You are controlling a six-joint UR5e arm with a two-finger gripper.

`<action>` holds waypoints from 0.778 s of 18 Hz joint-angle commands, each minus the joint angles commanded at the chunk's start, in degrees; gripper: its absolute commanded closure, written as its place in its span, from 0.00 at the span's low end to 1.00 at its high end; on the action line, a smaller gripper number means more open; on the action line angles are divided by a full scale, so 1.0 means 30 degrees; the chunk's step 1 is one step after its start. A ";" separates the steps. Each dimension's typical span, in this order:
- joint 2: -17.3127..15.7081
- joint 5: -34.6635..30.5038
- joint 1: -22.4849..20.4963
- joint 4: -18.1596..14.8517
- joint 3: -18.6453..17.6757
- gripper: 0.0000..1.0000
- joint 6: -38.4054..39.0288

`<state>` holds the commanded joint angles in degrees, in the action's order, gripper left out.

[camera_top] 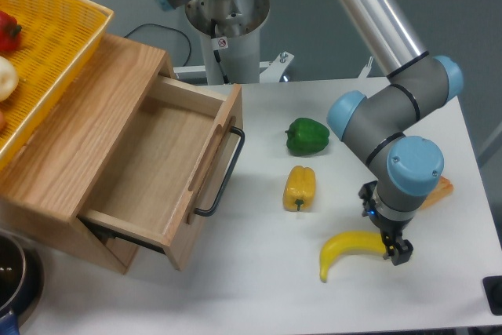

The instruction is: Pick up the banana

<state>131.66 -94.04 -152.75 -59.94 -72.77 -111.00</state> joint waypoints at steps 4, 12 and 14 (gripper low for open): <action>0.0146 -0.0058 -0.0234 0.0497 0.0000 0.00 -0.0030; 0.0321 -0.2217 -0.0148 0.2312 -0.0351 0.03 -0.0265; 0.0527 -0.3453 0.0232 0.2461 -0.0206 0.07 -0.0235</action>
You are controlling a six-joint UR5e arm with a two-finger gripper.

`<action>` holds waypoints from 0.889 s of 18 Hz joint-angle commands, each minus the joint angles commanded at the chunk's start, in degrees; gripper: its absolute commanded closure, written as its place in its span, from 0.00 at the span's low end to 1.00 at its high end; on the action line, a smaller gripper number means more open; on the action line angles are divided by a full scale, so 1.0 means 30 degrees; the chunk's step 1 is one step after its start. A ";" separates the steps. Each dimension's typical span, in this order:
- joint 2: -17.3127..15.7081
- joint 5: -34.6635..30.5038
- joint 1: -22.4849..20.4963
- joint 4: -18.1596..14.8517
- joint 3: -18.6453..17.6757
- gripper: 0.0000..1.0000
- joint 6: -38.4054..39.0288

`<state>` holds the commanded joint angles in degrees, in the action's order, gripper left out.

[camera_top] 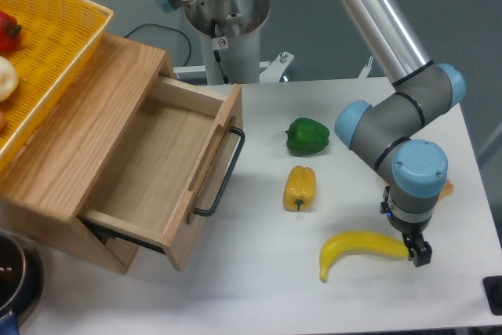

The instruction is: Pick up the banana

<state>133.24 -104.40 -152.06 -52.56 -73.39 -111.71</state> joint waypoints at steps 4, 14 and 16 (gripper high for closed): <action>-0.0058 -0.0033 0.0177 0.0030 -0.0058 0.07 0.0176; -0.0641 -0.0003 0.0675 0.0118 -0.1108 0.01 0.1490; -0.1169 -0.0238 0.0472 0.0060 -0.1784 0.01 0.1728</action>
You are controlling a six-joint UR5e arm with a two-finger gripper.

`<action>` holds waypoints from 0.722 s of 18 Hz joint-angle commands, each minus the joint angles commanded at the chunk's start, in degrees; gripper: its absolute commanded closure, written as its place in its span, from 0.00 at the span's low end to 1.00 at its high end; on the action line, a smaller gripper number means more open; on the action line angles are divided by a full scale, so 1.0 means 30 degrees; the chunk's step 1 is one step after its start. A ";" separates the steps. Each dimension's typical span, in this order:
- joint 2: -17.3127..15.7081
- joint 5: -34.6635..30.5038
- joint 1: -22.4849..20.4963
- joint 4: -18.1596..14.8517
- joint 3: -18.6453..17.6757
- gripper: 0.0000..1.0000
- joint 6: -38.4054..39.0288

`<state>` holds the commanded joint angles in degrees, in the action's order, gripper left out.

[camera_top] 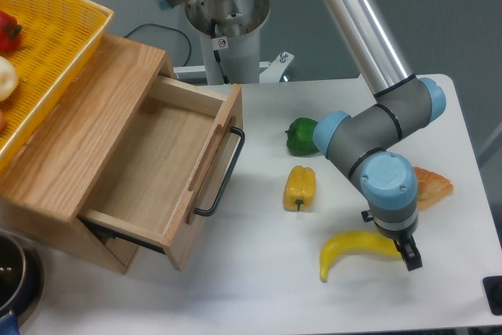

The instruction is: Pick up the banana

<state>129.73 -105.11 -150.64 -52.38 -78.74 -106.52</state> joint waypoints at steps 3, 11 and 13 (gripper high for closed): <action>0.0172 -0.0118 -0.0118 0.0029 -0.0265 0.01 0.0059; 0.1871 -0.0118 -0.0089 0.0058 0.0582 0.01 0.0440; 0.2106 -0.0089 -0.0089 0.0058 0.0992 0.01 0.0440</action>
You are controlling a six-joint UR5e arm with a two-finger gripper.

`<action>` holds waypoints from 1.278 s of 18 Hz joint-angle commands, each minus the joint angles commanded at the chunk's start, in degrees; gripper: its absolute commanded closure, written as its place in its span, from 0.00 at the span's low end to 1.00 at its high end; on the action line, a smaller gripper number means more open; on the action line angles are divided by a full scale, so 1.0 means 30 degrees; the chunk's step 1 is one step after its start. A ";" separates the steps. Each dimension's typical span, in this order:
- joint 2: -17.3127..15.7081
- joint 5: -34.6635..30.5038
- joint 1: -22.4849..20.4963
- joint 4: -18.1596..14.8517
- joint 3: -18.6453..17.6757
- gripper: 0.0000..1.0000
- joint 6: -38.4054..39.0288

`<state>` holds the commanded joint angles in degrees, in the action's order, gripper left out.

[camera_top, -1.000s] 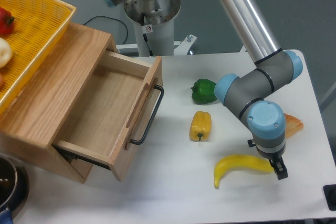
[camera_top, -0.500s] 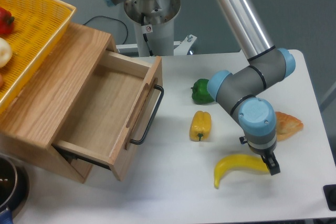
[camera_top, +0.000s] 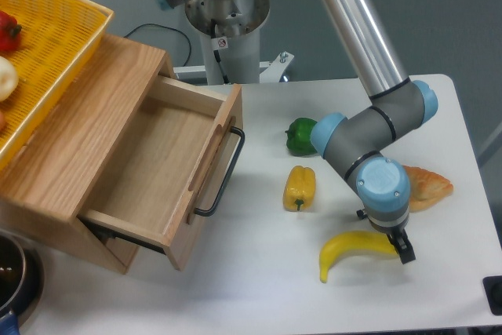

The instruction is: Pick up the banana

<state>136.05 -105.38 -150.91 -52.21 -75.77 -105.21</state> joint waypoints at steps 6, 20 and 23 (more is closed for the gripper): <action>-0.0350 0.0000 -0.0261 -0.0059 0.0265 0.01 -0.0496; -0.0234 -0.0029 0.0204 -0.0088 0.0383 0.04 0.0586; -0.0234 -0.0029 0.0235 -0.0088 0.0266 0.14 0.0615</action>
<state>135.35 -105.47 -150.21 -52.47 -74.97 -103.36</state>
